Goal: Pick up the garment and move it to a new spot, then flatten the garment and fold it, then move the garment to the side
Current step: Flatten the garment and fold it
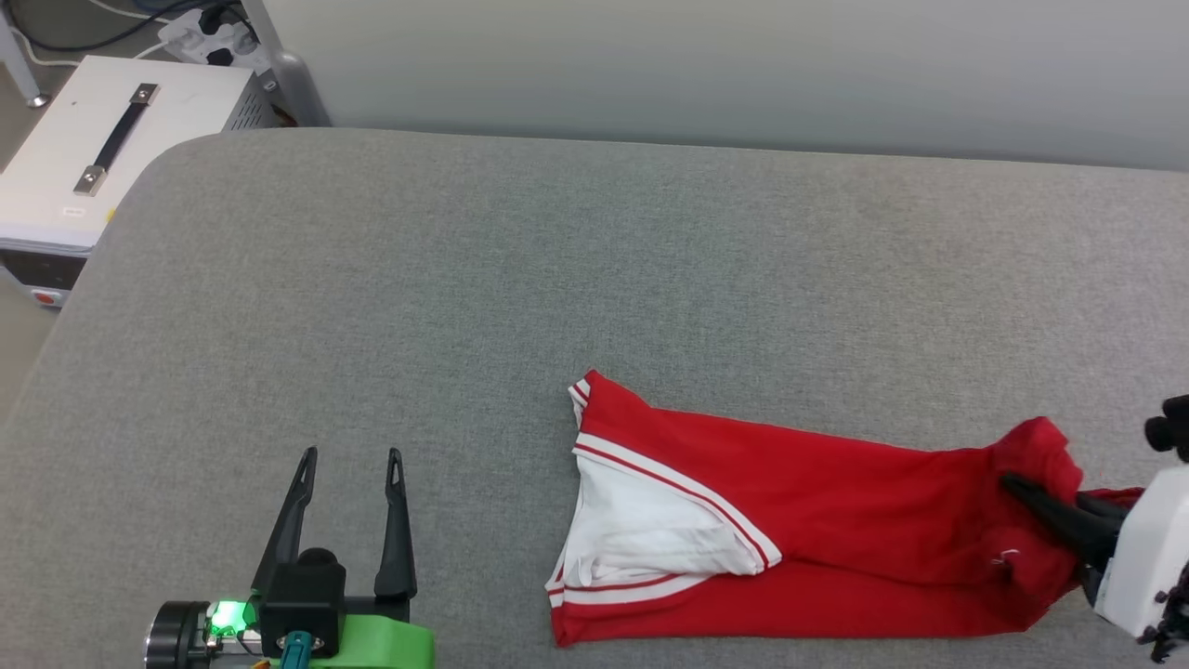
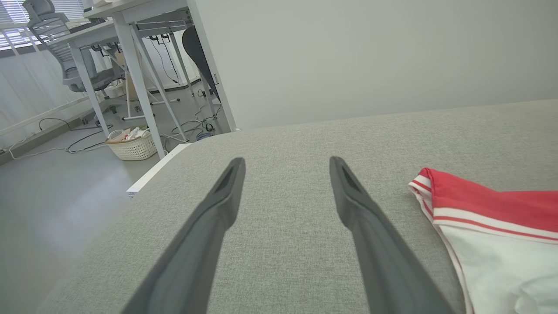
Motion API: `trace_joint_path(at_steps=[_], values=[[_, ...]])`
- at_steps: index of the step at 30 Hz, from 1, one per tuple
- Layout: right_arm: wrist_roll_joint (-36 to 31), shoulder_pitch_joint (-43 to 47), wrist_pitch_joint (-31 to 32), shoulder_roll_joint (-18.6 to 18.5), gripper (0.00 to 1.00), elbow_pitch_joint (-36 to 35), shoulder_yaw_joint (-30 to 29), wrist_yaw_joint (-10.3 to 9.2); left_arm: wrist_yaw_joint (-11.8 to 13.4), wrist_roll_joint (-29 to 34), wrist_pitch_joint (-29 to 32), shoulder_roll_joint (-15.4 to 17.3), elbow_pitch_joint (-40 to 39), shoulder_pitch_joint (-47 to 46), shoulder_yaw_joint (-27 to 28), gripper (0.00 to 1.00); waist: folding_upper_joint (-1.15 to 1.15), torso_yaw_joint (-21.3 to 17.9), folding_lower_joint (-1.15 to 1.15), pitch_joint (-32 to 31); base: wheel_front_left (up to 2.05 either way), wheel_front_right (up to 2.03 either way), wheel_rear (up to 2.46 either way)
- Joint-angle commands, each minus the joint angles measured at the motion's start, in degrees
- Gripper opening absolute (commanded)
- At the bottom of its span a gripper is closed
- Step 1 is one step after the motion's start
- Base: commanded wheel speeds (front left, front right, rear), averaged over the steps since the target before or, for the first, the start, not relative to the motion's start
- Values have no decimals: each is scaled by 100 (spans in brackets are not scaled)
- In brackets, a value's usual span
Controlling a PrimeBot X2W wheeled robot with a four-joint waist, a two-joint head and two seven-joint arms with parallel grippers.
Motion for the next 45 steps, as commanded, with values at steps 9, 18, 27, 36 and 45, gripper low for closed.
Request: trace_joint_path(at_steps=[9, 18, 27, 36, 45], values=[[-639, -800, 593, 916, 0, -393, 901, -3, 46, 80, -34, -94, 42, -336, -69, 100, 0, 348, 0, 318, 0, 0, 0], [-1002, -1796, 532, 1557, 0, 343, 1765, -3, 96, 84, -34, -150, 87, -517, -155, 100, 0, 506, 0, 516, 0, 0, 0], [-1286, -2747, 382, 2161, 0, 1458, 2569, -3, 130, 88, -34, -191, 136, -674, -252, 100, 0, 616, 0, 685, 0, 0, 0], [-1451, -3304, 247, 2542, 0, 2448, 3252, -3, 183, 73, -34, -253, 155, -800, -341, 100, 0, 714, 0, 878, 0, 0, 0], [-1375, -3441, -188, 2324, 100, 2576, 3752, -3, 235, 56, -34, -217, 226, -736, -307, 100, 0, 623, 0, 684, 0, 0, 0]])
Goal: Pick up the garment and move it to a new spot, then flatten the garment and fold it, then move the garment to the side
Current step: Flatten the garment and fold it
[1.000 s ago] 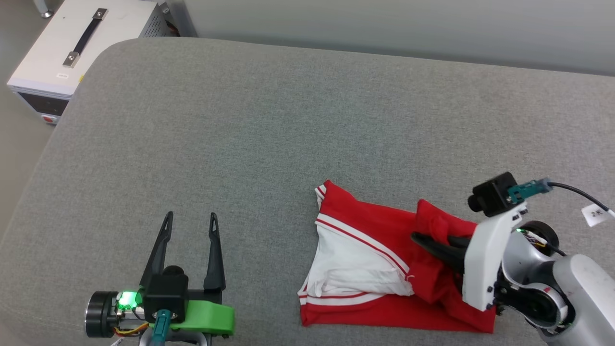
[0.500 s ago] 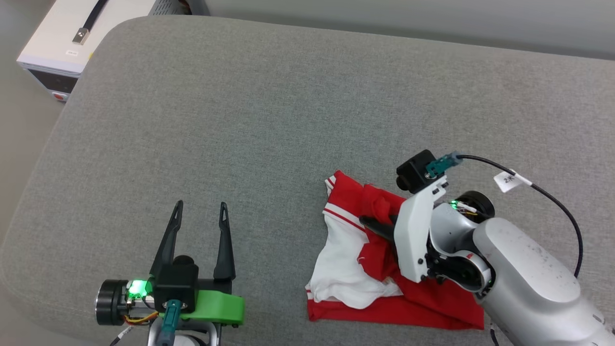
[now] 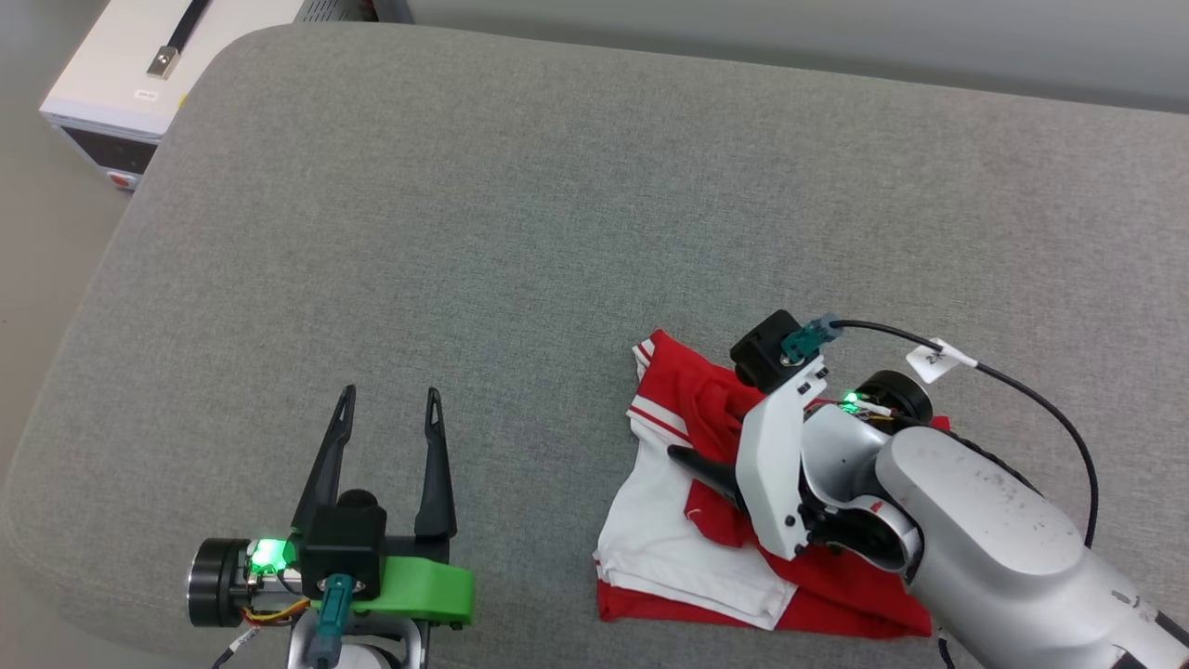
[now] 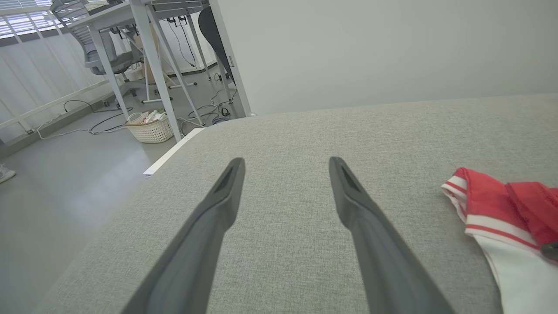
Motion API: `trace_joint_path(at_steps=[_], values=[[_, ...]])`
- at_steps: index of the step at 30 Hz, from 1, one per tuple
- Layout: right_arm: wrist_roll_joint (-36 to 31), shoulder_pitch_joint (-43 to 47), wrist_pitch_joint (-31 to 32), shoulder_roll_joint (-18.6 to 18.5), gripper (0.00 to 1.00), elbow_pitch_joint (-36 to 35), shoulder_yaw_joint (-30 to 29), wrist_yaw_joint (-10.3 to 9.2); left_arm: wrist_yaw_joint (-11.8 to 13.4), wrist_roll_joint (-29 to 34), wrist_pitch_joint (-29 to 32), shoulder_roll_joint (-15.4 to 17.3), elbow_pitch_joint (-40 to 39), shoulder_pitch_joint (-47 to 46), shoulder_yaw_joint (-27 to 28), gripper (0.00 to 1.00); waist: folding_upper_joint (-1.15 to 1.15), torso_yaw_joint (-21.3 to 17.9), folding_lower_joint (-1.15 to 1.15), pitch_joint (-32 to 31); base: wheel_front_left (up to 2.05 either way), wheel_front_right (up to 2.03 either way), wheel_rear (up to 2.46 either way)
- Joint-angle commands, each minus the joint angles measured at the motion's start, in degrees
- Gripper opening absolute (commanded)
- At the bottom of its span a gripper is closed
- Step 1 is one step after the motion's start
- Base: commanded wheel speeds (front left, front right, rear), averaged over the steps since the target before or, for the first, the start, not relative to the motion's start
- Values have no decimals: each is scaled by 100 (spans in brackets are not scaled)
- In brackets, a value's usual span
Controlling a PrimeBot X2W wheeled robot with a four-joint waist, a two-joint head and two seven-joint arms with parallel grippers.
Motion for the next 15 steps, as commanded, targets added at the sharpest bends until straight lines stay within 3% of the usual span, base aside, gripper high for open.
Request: trace_joint_path(at_steps=[1, 9, 15], values=[[133, 1, -100, -75, 100, -113, 6, -4, 53, 23, -34, 6, 11, -7, 31, 100, 0, -89, 0, -125, 0, 0, 0], [245, 356, -1133, -831, 100, -1140, -385, -4, 36, 1, -34, 122, 27, 211, 117, 100, 0, -434, 0, -516, 0, 0, 0], [-449, 851, -2180, -1126, 100, -1330, -1357, -4, 15, -31, -34, 182, 36, 341, 209, 100, 0, -698, 0, -768, 0, 0, 0]])
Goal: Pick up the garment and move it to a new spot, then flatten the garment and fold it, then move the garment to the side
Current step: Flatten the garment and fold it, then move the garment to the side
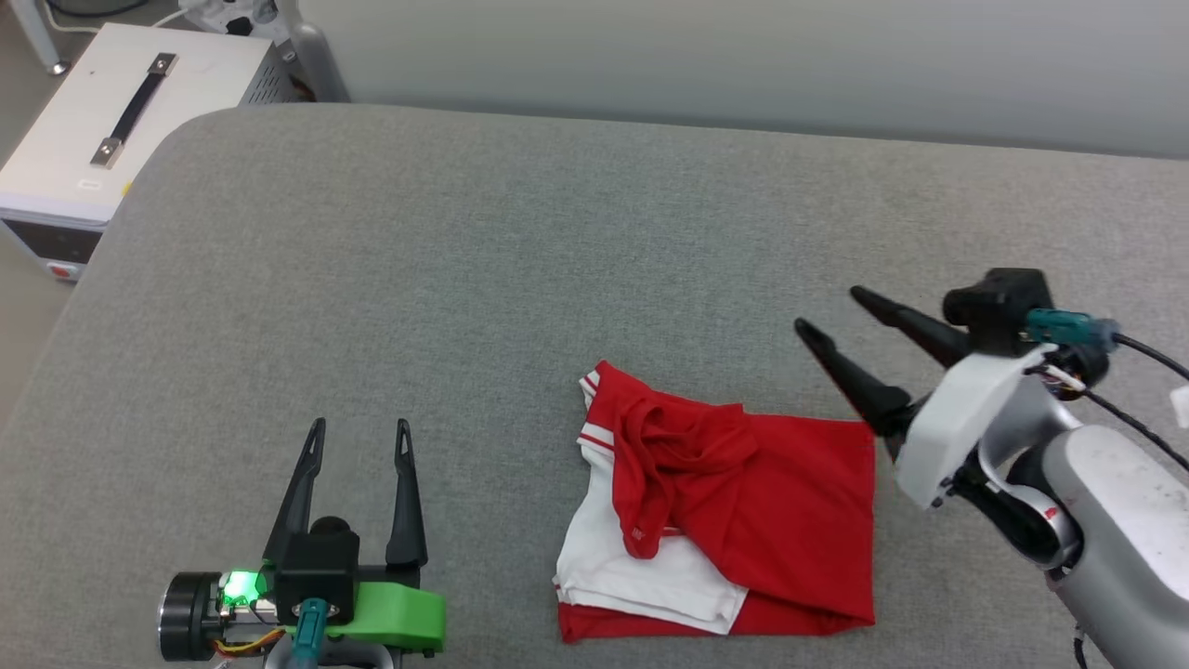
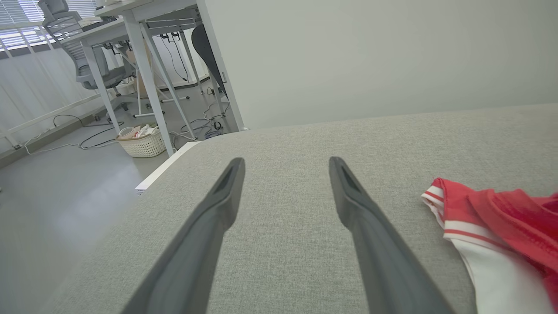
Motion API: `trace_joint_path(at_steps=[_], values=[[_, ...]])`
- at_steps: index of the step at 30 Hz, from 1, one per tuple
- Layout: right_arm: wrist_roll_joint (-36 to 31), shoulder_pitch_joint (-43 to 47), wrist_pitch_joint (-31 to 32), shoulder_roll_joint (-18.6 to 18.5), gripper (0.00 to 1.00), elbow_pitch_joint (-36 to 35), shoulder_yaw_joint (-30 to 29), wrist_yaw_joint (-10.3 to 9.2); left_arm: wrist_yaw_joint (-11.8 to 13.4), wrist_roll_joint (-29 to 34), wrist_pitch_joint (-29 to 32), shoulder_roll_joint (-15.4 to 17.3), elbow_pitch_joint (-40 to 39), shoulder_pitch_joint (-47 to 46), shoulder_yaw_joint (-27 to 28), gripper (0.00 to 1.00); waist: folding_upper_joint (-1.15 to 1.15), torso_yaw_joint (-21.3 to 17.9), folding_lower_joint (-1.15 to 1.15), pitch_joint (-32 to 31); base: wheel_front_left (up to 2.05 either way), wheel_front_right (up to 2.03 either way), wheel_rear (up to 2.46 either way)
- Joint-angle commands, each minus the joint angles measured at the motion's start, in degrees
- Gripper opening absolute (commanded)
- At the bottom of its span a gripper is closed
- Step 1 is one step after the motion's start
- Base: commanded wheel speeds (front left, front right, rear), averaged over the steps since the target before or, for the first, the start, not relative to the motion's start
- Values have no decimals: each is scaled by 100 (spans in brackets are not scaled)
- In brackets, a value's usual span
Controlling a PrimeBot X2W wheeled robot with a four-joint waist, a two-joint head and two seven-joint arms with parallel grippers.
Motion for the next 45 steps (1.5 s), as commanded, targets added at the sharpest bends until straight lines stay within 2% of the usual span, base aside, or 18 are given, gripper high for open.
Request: trace_joint_path(at_steps=[1, 6, 11, 18, 23, 32, 45], values=[[-177, 198, -241, 49, 100, 17, -261, -4, -7, -16, -34, 49, 12, 72, 35, 100, 0, -238, 0, -226, 0, 0, 0], [-878, 780, -946, 335, 100, 154, -1347, -4, -35, -25, -34, 105, 67, 177, 111, 100, 0, -443, 0, -393, 0, 0, 0], [-1650, 1403, -1560, 790, 100, 101, -2333, -4, -85, -46, -34, 150, 108, 239, 180, 100, 0, -607, 0, -533, 0, 0, 0], [-2207, 2201, -1983, 1520, 100, -264, -3251, -4, -180, -48, -34, 181, 117, 321, 184, 100, 0, -760, 0, -671, 0, 0, 0], [-2583, 2652, -2096, 1872, 100, -658, -3596, -4, -227, -55, -34, 176, 111, 348, 183, 100, 0, -784, 0, -714, 0, 0, 0], [-3156, 3375, -2141, 2326, 100, -1304, -3819, -4, -307, -69, -34, 165, 96, 407, 179, 100, 0, -748, 0, -773, 0, 0, 0], [-3378, 3769, -2145, 2501, 100, -1516, -3753, -4, -377, -75, -34, 135, 160, 431, 195, 100, 0, -674, 0, -747, 0, 0, 0]])
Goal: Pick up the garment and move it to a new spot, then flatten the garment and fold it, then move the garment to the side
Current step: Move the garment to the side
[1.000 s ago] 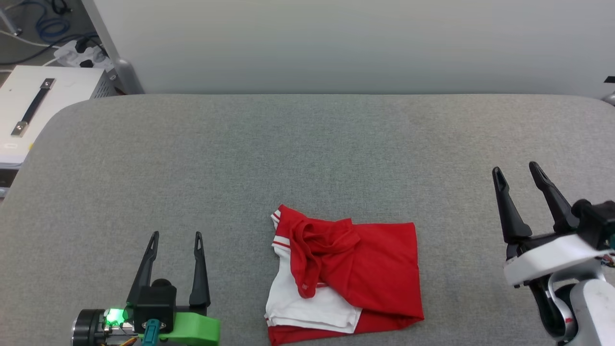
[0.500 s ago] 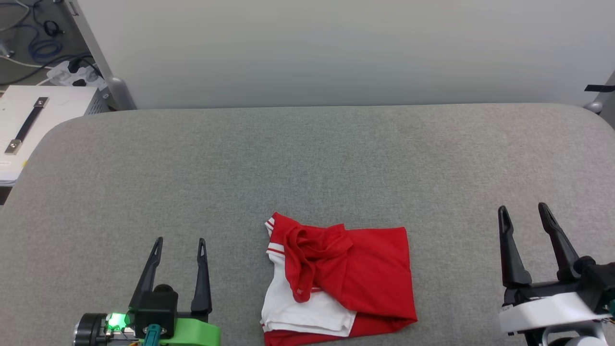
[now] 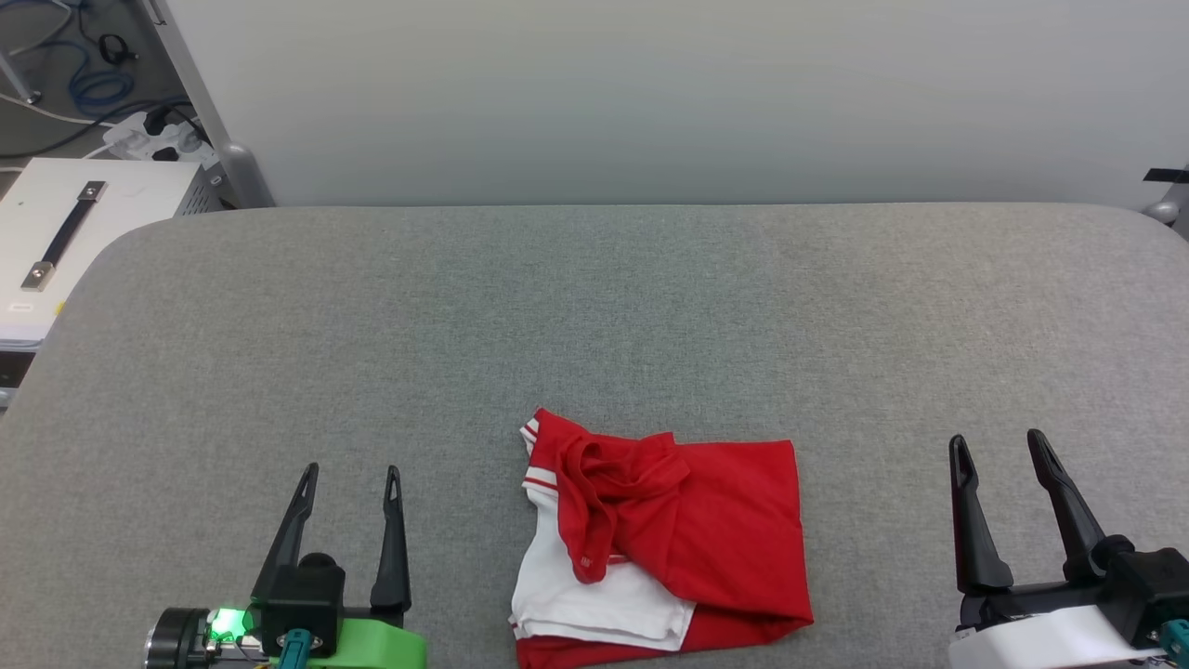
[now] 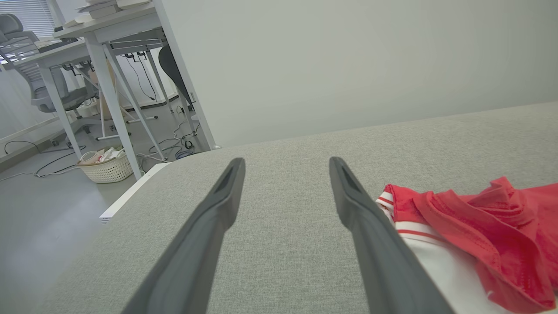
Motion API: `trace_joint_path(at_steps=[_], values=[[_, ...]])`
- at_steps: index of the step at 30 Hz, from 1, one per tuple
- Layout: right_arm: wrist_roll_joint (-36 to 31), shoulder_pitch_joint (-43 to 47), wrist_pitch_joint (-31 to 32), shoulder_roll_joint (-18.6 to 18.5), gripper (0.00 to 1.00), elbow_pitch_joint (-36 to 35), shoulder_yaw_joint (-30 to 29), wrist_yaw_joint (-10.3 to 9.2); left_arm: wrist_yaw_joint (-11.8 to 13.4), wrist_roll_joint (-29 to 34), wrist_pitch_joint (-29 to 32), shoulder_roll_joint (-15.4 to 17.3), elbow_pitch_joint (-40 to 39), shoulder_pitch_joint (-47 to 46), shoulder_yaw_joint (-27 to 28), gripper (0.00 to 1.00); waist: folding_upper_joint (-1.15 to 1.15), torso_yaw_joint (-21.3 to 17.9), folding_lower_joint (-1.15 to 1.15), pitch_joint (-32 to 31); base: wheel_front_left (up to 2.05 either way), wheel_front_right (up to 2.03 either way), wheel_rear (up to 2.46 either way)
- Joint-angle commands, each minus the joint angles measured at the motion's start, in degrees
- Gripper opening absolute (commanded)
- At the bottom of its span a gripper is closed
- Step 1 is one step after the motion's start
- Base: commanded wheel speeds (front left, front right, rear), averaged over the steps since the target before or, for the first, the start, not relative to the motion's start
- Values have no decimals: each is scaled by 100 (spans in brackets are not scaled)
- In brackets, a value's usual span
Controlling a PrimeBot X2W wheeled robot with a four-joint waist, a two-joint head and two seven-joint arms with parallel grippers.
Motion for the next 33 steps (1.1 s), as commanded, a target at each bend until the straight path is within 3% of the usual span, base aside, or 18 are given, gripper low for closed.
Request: trace_joint_path(at_steps=[1, 18, 24, 29, 33], values=[[-49, 83, -32, 13, 100, -18, 16, -4, -23, -33, -34, -2, 12, 77, 23, 100, 0, 6, 0, 2, 0, 0, 0], [-120, 61, -26, 14, 100, 82, 24, -4, -62, -14, -34, -22, 65, 95, 77, 100, 0, 18, 0, -21, 0, 0, 0], [-63, -420, 7, -171, 100, -80, -175, -4, -67, -6, -34, -42, 64, 67, 82, 100, 0, 39, 0, 26, 0, 0, 0], [490, -1547, 712, -736, 100, -88, -45, -4, -105, 21, -34, -67, 78, -68, 34, 100, 0, 156, 0, 185, 0, 0, 0], [1137, -2109, 1665, -1130, 100, 28, 385, -4, -120, 35, -34, -85, 80, -148, 0, 100, 0, 255, 0, 280, 0, 0, 0]])
